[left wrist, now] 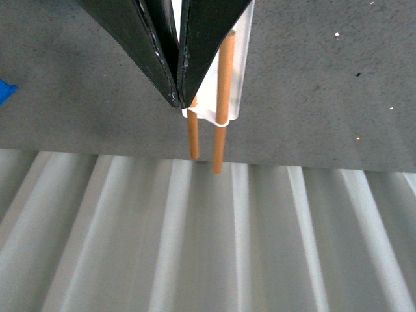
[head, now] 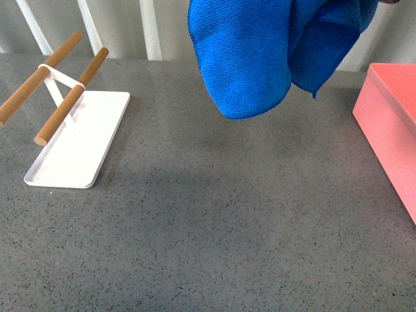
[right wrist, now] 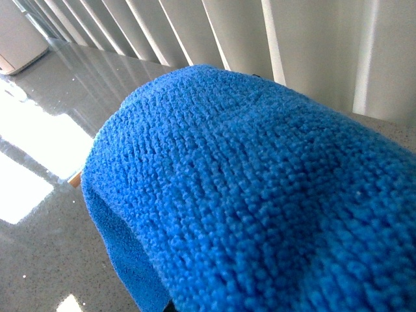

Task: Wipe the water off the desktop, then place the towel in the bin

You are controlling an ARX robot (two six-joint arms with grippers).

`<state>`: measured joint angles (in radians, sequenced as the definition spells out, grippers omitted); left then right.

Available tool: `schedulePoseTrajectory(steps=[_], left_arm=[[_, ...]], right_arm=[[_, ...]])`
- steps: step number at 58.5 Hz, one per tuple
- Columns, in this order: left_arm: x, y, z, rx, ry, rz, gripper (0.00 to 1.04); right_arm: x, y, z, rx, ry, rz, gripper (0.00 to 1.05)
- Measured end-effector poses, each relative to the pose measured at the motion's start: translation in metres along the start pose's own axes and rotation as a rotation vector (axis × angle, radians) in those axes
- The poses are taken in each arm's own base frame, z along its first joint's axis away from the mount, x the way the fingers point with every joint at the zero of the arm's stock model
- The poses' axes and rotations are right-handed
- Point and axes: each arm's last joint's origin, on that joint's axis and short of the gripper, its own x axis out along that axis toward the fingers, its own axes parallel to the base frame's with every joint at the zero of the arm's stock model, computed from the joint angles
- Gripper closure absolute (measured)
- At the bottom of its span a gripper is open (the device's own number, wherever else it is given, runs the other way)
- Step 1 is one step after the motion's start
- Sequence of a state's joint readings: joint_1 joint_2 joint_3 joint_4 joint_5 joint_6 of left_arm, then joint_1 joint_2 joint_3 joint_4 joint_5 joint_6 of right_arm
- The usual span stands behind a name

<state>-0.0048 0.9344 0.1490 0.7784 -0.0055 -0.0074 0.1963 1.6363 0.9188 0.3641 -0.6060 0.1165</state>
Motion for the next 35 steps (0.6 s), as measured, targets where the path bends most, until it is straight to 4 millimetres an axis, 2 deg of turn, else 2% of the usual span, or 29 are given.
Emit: schedulePoseTrajectory(steps=[29, 35], left_arm=[[-0.032, 0.001, -0.017, 0.000, -0.010, -0.002, 1.01], [-0.037, 0.001, -0.015, 0.000, -0.014, -0.002, 1.01]], right_arm=[[0.001, 0.000, -0.002, -0.003, 0.010, -0.010, 1.01], [0.001, 0.000, -0.002, -0.006, 0.017, -0.014, 1.01]])
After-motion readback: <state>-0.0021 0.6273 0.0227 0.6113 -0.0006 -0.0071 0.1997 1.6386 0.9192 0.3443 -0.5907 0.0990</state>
